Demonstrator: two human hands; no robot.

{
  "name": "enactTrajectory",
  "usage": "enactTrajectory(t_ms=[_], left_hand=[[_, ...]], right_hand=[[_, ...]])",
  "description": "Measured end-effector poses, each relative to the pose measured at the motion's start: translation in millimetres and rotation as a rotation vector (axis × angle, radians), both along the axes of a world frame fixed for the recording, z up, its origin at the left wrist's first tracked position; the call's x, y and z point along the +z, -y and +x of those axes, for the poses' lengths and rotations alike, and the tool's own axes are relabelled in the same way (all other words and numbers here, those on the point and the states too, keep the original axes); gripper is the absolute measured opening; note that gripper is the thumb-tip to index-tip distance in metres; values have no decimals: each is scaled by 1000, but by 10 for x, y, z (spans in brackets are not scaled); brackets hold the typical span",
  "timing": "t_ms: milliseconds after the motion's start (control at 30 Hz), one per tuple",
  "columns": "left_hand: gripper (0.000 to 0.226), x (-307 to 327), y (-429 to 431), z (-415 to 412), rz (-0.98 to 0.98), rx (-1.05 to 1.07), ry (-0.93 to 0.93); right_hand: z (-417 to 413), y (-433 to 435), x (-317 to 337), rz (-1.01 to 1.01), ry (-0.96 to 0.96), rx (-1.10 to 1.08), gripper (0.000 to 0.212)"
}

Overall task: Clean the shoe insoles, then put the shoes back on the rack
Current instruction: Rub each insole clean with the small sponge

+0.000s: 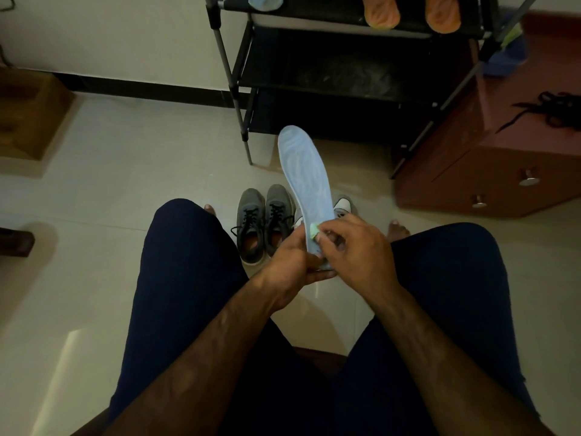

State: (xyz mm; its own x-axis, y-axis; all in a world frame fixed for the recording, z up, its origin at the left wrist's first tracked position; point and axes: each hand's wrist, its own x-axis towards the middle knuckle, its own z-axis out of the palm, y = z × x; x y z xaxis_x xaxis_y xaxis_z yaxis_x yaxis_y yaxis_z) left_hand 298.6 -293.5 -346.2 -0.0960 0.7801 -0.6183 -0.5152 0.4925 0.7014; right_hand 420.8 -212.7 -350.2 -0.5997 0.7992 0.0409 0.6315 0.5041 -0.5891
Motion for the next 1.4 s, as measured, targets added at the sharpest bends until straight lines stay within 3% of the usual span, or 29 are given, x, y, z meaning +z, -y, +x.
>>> enactTrajectory(t_ms=[100,233,400,567,700,867,1033,1167,1333,1400], left_hand=[[69,10,12,-40,1,12,-6],[69,17,20,-1,-18,7,-3],[64,37,30,-35,-2,10,2],[69,46,22,-26,-11,4,2],[68,41,50,-63,-10,16,-9],[69,71,22,-60,-23,26,2],[67,21,36,-93,11,34,45],[72,44,5,-58,-1,11,67],[63,46,46,-62,14,9,49],[65,50,35,-70,12,12,60]], right_hand=[[28,60,16,-11,27,39,18],[63,-190,48,-15,56,-131,19],[101,45,57,-41,61,62,19],[47,-159,65,-54,65,-148,16],[78,69,50,-76,118,32,17],[56,-114,35,-124,67,-145,19],[89,136,41,-102,91,64,18],[52,-134,6,-104,86,-128,16],[53,84,15,-69,83,59,18],[51,-5,-4,-102,88,-20,15]])
